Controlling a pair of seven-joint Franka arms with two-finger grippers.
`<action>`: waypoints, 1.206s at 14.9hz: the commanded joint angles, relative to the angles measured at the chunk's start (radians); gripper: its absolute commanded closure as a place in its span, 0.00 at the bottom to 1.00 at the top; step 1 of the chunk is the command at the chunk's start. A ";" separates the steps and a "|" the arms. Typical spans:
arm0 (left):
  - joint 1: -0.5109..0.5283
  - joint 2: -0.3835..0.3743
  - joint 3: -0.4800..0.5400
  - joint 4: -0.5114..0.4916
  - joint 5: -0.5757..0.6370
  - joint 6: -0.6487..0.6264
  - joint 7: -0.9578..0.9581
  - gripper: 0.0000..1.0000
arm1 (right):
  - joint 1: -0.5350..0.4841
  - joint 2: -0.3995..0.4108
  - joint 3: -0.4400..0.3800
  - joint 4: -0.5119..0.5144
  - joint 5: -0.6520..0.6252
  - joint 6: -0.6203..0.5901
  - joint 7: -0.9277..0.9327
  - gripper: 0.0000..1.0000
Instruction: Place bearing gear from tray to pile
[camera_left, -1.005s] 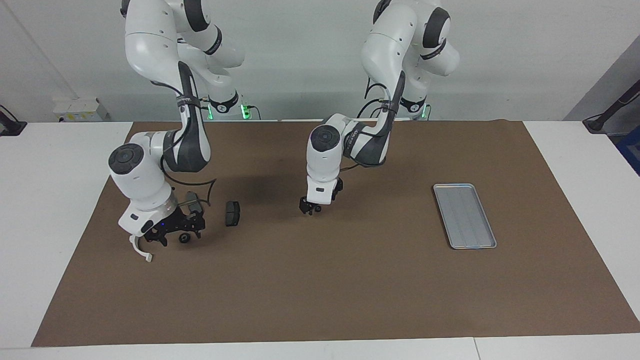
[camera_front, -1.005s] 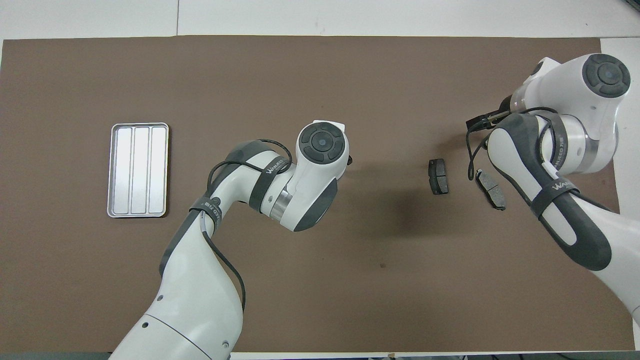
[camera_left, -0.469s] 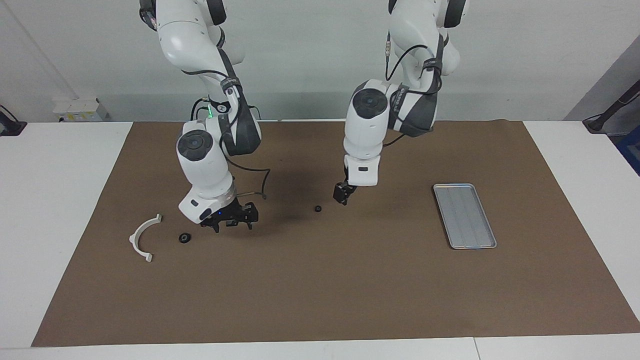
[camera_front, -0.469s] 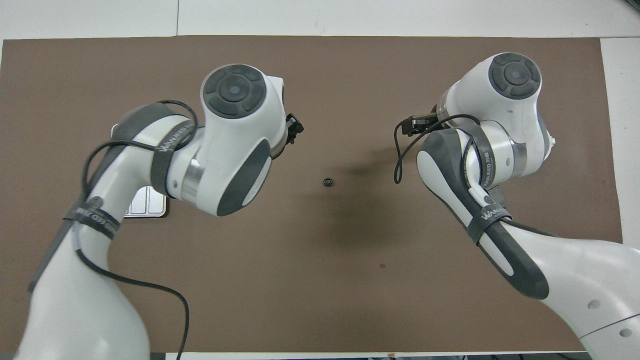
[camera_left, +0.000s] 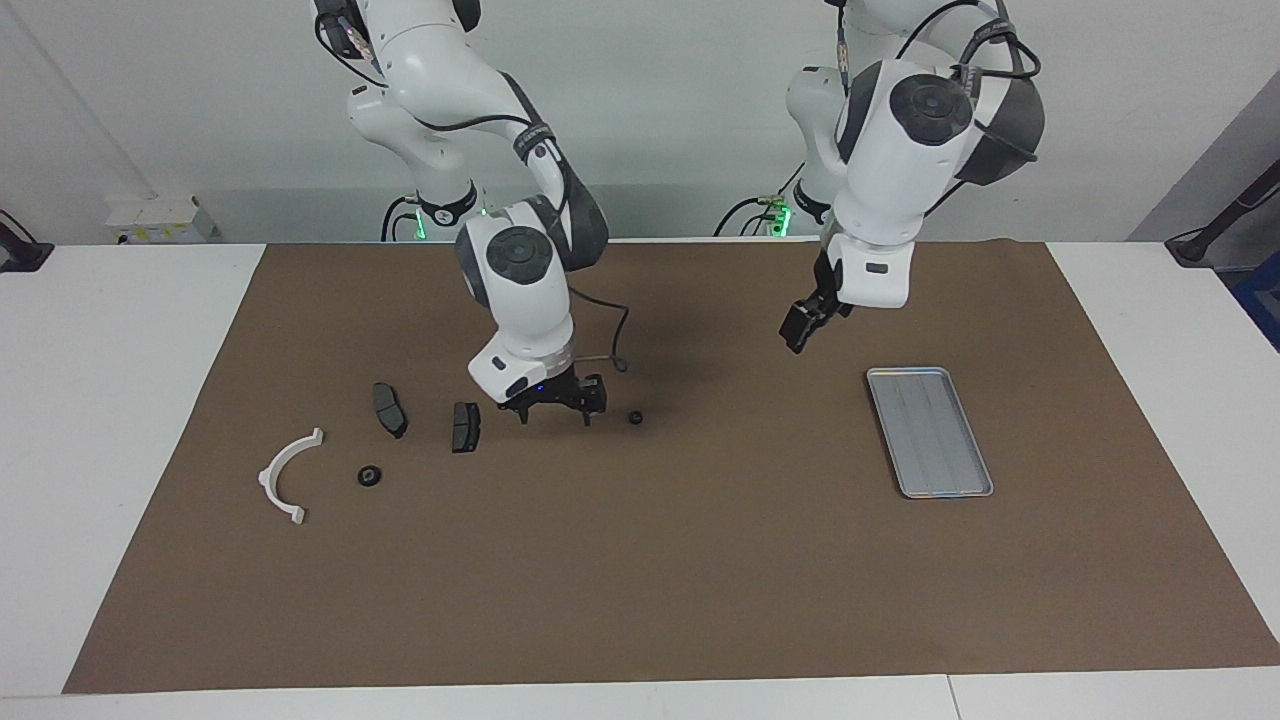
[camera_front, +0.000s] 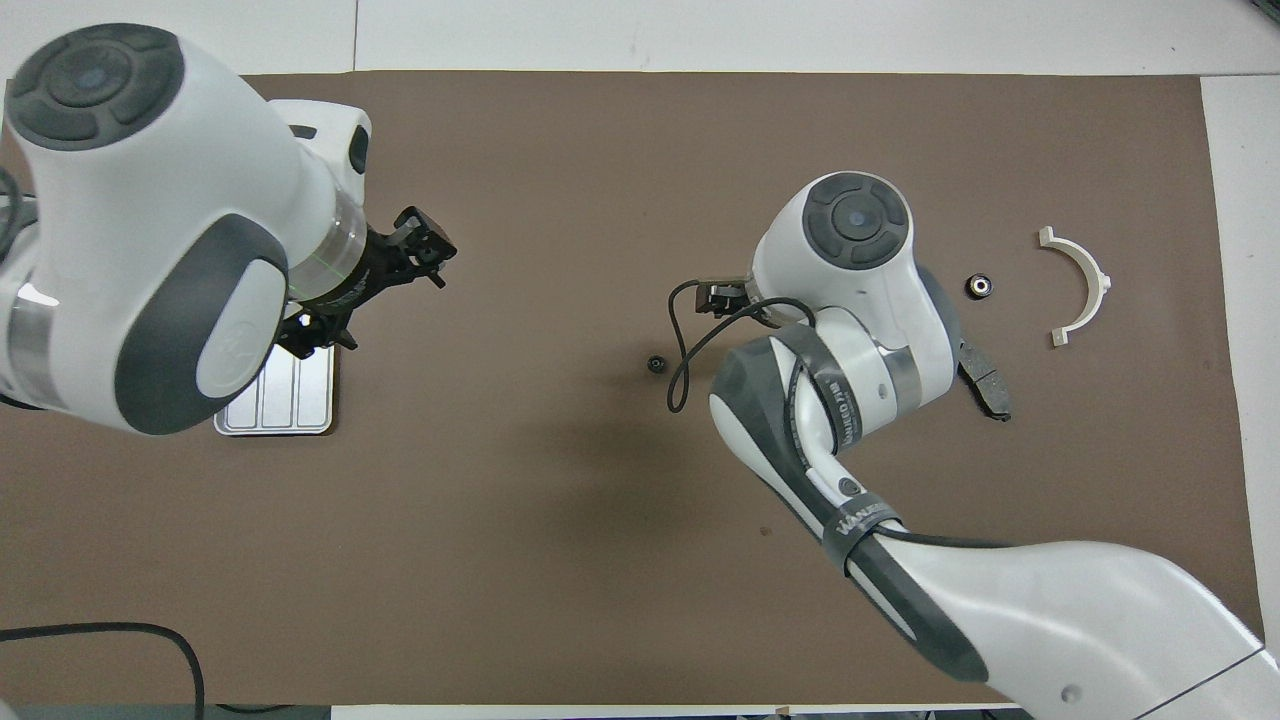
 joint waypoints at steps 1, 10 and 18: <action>0.089 -0.152 -0.009 -0.138 0.012 -0.035 0.153 0.00 | 0.065 -0.048 -0.004 -0.071 0.005 0.025 0.066 0.00; 0.192 -0.275 -0.006 -0.154 0.085 -0.136 0.367 0.00 | 0.162 -0.007 0.001 -0.085 0.005 0.142 -0.035 0.00; 0.326 -0.269 -0.073 -0.118 0.103 -0.142 0.534 0.00 | 0.136 0.068 -0.001 -0.081 0.005 0.226 -0.067 0.00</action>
